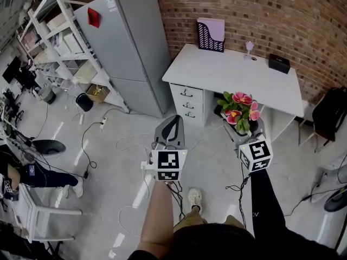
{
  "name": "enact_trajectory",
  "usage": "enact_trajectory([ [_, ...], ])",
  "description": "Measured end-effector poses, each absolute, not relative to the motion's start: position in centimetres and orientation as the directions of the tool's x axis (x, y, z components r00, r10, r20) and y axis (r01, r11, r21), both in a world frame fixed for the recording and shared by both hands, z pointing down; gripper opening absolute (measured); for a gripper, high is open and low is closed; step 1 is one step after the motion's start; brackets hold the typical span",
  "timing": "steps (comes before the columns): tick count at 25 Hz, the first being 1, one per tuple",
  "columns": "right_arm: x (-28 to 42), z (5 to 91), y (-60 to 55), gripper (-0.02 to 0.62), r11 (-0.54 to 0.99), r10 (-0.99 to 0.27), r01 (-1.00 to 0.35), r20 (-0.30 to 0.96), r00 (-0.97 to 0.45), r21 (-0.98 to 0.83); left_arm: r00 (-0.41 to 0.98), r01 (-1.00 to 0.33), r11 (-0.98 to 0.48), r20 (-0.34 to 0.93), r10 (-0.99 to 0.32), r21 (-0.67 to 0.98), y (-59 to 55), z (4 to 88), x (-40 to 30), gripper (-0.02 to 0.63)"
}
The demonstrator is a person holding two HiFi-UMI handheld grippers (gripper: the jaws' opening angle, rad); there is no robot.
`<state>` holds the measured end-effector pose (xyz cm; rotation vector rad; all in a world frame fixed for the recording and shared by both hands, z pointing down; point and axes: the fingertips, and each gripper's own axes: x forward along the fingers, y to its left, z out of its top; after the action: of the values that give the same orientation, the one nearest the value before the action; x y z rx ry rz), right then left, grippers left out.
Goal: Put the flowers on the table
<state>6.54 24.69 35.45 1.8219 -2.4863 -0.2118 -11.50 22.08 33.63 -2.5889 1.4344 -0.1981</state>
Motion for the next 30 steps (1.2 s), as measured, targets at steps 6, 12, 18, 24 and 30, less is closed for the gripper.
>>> enact_trajectory([
  [6,5.8,35.6,17.6,0.342,0.248,-0.964,-0.959,-0.060,-0.258,0.137,0.549,-0.818,-0.544,0.027,-0.835,-0.187,14.5,34.2,-13.1,0.006],
  [12,5.1,35.8,12.6,0.342,0.230,-0.969,-0.965,-0.060,-0.239,0.123,0.543,-0.822,-0.538,0.026,-0.839,-0.187,8.8,34.4,-14.3,0.006],
  [18,4.4,35.1,8.9,0.342,0.256,-0.961,-0.962,-0.080,-0.264,0.101,0.536,-0.827,-0.530,0.024,-0.844,-0.187,5.2,34.0,-14.9,0.006],
  [24,4.0,35.0,4.3,0.342,0.285,-0.952,-0.955,-0.096,-0.292,0.084,0.527,-0.833,-0.522,0.024,-0.850,-0.187,1.3,34.0,-14.9,0.006],
  [30,4.7,35.4,-1.8,0.342,0.316,-0.939,-0.946,-0.123,-0.322,0.066,0.526,-0.836,-0.522,0.028,-0.850,-0.170,-4.1,35.2,-13.6,0.006],
])
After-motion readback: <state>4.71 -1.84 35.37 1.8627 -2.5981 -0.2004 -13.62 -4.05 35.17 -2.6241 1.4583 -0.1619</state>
